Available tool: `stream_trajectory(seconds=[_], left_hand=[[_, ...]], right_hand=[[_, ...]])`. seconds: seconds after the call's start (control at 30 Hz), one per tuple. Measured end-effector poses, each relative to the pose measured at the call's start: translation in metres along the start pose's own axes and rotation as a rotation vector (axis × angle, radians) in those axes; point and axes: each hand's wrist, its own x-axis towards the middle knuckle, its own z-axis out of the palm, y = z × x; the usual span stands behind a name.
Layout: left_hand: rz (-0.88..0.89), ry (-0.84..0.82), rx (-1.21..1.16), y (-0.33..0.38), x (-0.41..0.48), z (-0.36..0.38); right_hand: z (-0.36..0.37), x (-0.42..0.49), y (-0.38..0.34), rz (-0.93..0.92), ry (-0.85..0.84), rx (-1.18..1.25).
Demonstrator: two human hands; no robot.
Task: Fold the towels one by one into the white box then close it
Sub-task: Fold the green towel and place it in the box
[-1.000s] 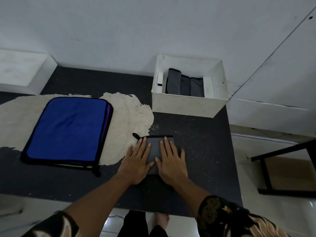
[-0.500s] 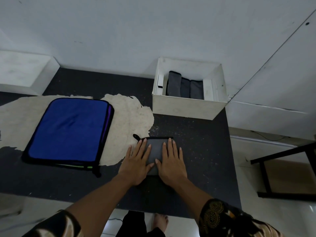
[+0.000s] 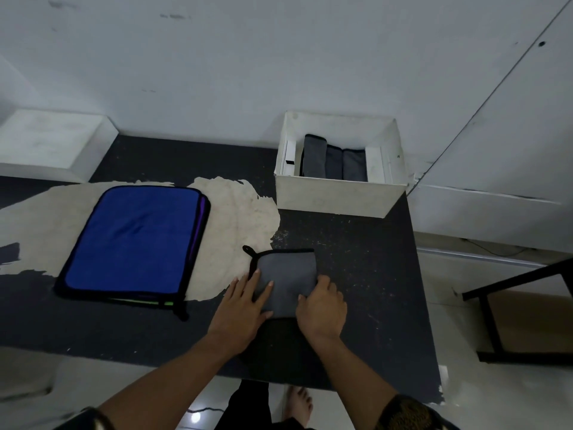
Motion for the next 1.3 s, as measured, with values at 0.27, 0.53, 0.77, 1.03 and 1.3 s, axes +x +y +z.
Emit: stream_trajectory(seconds=[0.27,0.53,0.77,1.03,1.3], left_hand=[[0.075,0.165,-0.001,0.008,0.011,-0.028],[0.275,0.121,-0.067,0.041,0.033,-0.020],[0.318,-0.022,-0.035,0.048,0.039,-0.025],[-0.457,-0.041,-1.411,0.074,0.056,-0.059],[-0.634,-0.240,-1.687,0.065,0.075,-0.066]], right_hand=[[-0.030,0.026,0.008,0.275,-0.166,0.397],[-0.045,0.028,0.050,0.351,-0.151,0.411],[-0.037,0.028,0.047,0.243,-0.098,0.362],[-0.030,-0.001,0.030,-0.129,0.107,0.214],[-0.013,-0.013,0.029,-0.507,0.133,0.084]])
